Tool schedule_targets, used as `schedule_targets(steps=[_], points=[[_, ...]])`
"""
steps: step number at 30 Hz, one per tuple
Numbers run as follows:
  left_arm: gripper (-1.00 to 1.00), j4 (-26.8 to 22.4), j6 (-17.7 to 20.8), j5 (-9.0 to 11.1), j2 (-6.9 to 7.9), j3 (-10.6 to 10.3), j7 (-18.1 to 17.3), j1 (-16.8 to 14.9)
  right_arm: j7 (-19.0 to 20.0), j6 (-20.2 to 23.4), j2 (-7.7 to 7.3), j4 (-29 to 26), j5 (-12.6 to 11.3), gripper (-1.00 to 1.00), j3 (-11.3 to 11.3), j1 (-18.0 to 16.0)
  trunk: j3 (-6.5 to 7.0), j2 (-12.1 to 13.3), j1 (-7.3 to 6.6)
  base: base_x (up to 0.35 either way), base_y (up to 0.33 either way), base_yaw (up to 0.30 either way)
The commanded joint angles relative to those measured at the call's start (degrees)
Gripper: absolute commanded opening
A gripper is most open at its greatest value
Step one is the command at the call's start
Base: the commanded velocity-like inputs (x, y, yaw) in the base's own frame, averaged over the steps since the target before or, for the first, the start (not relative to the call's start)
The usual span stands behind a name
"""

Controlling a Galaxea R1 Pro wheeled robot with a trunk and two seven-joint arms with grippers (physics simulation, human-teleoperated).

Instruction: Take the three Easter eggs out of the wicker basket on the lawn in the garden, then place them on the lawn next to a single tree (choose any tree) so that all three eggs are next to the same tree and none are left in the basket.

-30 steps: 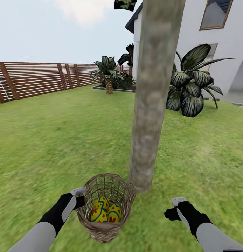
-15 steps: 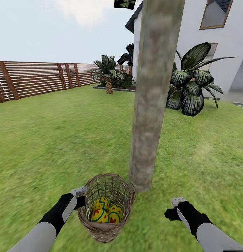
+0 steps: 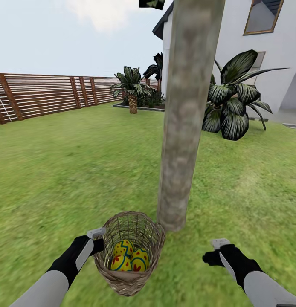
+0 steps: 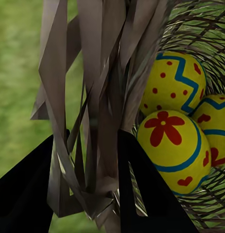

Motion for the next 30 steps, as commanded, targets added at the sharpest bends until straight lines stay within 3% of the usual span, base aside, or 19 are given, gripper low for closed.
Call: schedule_targets(steps=[1,2,5,6,9,30], points=[[-1.00,-0.1,0.1,0.8,0.04,-0.2,0.4,0.0,3.5,0.2,-1.10,-0.2,0.5,1.00,-0.5,0.0,-0.24,-0.4,0.22,0.000,0.000,0.000],[-1.00,-0.1,0.1,0.8,0.04,-0.2,0.4,0.0,6.5,0.2,-2.15,-0.2,0.5,1.00,-1.9,0.0,-0.42,-0.8,0.44,0.000,0.000,0.000],[-1.00,-0.1,0.1,0.8,0.04,-0.3,0.4,0.0,14.8,0.2,-5.10,-1.6,0.6,1.00,-10.4,0.0,-0.95,-2.0,1.10,0.000,0.000,0.000],[-1.00,-0.1,0.1,0.8,0.04,-0.2,0.4,0.0,16.1,0.2,-5.51,-3.0,0.5,1.00,-11.1,0.0,-1.13,-2.4,1.32,0.000,0.000,0.000],[-1.00,-0.1,0.1,0.8,0.04,-0.2,0.4,0.0,19.2,0.2,-6.78,-4.7,0.5,1.00,-11.6,0.0,-1.67,-3.7,1.97,0.000,0.000,0.000],[-1.00,-0.3,0.1,0.7,-0.05,-0.4,0.4,0.0,18.8,0.3,-6.39,-4.0,1.0,1.00,-11.4,-0.1,-5.26,-11.7,6.36,0.000,0.000,0.000]])
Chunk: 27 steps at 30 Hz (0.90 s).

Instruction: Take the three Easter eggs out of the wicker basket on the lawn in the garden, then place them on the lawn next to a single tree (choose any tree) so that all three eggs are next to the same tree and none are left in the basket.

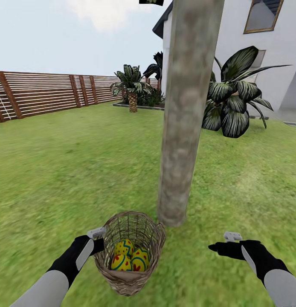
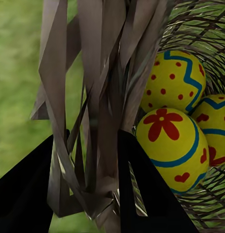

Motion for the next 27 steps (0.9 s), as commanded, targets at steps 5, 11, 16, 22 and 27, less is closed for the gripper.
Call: schedule_targets(steps=[5,11,16,22,27], points=[[-1.00,-0.1,0.1,0.7,0.04,-0.2,0.4,0.0,0.4,0.2,0.02,0.2,0.5,1.00,-0.4,-0.1,-0.05,0.0,-0.01,0.000,0.000,0.000],[-1.00,-0.1,0.1,0.7,0.04,-0.2,0.4,0.0,0.4,0.2,0.02,0.2,0.5,1.00,-0.4,-0.1,-1.13,-2.4,1.31,0.000,0.000,0.000],[-1.00,-0.1,0.1,0.7,0.62,0.2,-5.2,0.0,0.4,0.2,0.02,0.2,0.5,1.00,-0.4,-0.1,-2.03,-4.4,2.41,0.000,0.000,0.000],[-1.00,-0.1,0.1,0.7,0.66,0.3,-5.8,0.0,0.4,0.3,0.02,0.2,0.5,1.00,-0.4,-0.1,-3.10,-6.8,3.72,0.000,0.000,0.000],[-1.00,-0.1,0.1,0.7,0.66,0.2,-5.8,0.0,0.4,0.3,0.02,0.2,0.5,1.00,-0.4,-0.1,-4.00,-8.8,4.82,0.000,0.000,0.000]])
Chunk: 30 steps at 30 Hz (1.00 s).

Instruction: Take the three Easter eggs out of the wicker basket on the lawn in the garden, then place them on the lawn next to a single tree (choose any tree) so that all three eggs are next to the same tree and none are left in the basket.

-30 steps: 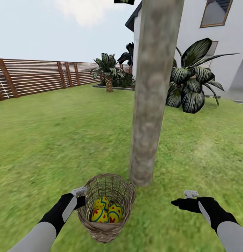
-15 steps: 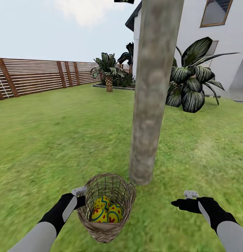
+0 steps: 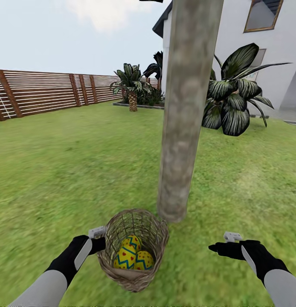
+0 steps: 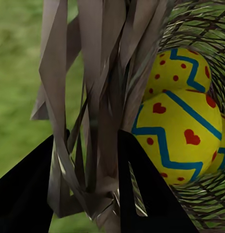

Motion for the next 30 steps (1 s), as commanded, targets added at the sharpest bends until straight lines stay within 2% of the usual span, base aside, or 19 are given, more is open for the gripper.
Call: schedule_targets(steps=[1,8,12,13,28,30], points=[[-1.00,-0.1,0.2,0.8,0.03,-0.2,0.4,0.1,0.5,0.3,0.04,-0.1,0.6,1.00,-0.4,0.0,-0.26,-0.4,0.23,0.000,0.000,0.000],[-1.00,-0.1,0.2,0.8,0.03,-0.1,0.4,0.1,0.5,0.3,0.04,-0.1,0.6,1.00,-0.4,0.0,-1.52,-3.2,1.77,0.000,0.000,0.000],[-1.00,-0.1,0.2,0.7,0.10,-0.1,0.4,0.1,0.5,0.3,0.04,-0.1,0.6,1.00,-0.4,0.0,-1.52,-3.2,1.77,0.000,0.000,0.000],[1.00,-0.2,0.2,0.6,0.11,-0.2,0.5,0.1,0.5,0.3,0.04,-0.1,0.6,1.00,-0.4,0.0,-1.52,-3.2,1.77,0.000,0.000,0.000],[1.00,-0.3,0.2,0.7,0.20,0.0,0.6,0.1,0.5,0.2,0.04,-0.1,0.6,1.00,-0.4,0.0,-1.52,-3.2,1.77,0.000,0.000,0.000],[1.00,-0.3,0.4,0.7,0.23,0.0,0.6,0.1,0.5,0.2,0.04,0.0,0.6,1.00,-0.4,0.0,-1.16,-2.4,1.33,0.000,0.000,0.000]])
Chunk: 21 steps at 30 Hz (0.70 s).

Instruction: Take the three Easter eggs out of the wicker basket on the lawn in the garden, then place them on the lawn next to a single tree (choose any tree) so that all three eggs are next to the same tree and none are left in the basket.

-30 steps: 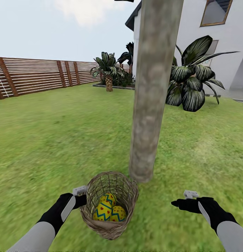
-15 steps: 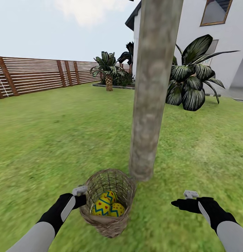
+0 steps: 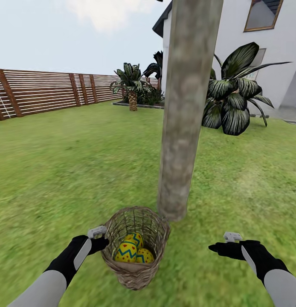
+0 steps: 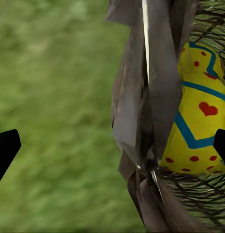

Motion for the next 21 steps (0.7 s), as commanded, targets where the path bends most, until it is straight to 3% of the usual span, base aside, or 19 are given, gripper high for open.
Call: schedule_targets(steps=[1,6,9,13,15,17,18,19,21], points=[[1.00,-0.5,0.5,0.6,0.03,-0.2,0.5,0.0,0.4,0.3,0.05,-0.1,0.6,1.00,-0.4,0.0,0.13,0.4,-0.24,0.000,0.000,0.000],[1.00,-5.6,1.1,0.6,0.24,-0.4,0.6,0.2,0.4,0.2,0.11,-0.1,0.6,1.00,-0.4,0.1,1.03,2.4,-1.33,0.000,0.000,0.000],[1.00,-9.9,2.0,0.7,1.68,-0.5,0.6,0.5,0.4,0.2,0.13,-0.1,0.6,1.00,-0.4,0.1,1.56,3.6,-1.99,0.000,0.000,0.000],[1.00,-15.5,6.9,0.8,2.59,-0.4,0.6,1.2,0.3,0.2,0.13,-0.1,0.6,1.00,-0.4,0.2,2.28,5.2,-2.87,0.000,0.000,0.000],[1.00,-23.0,11.2,0.8,3.84,-0.3,0.6,2.8,0.4,0.2,0.13,-0.1,0.7,1.00,-0.3,0.2,2.64,6.0,-3.31,0.000,0.000,0.000],[1.00,-33.3,16.7,0.9,4.62,2.0,0.6,5.2,0.4,0.2,0.20,-0.1,1.1,1.00,-0.2,0.3,3.00,6.8,-3.75,0.000,0.000,0.000],[1.00,-37.7,19.2,1.0,4.59,4.6,0.6,5.9,0.4,0.2,0.51,-0.2,2.0,1.00,0.1,0.3,3.18,7.2,-3.97,0.000,0.000,0.000],[1.00,-43.6,23.2,1.2,4.47,10.3,0.6,6.6,0.6,0.5,1.21,-0.7,4.7,1.00,1.4,0.4,3.36,7.6,-4.19,0.000,0.000,0.000],[1.00,-46.2,25.2,1.5,4.53,15.1,0.6,6.9,0.7,0.8,1.77,-1.3,6.7,1.00,2.5,0.4,3.72,8.4,-4.63,0.000,0.000,0.000]])
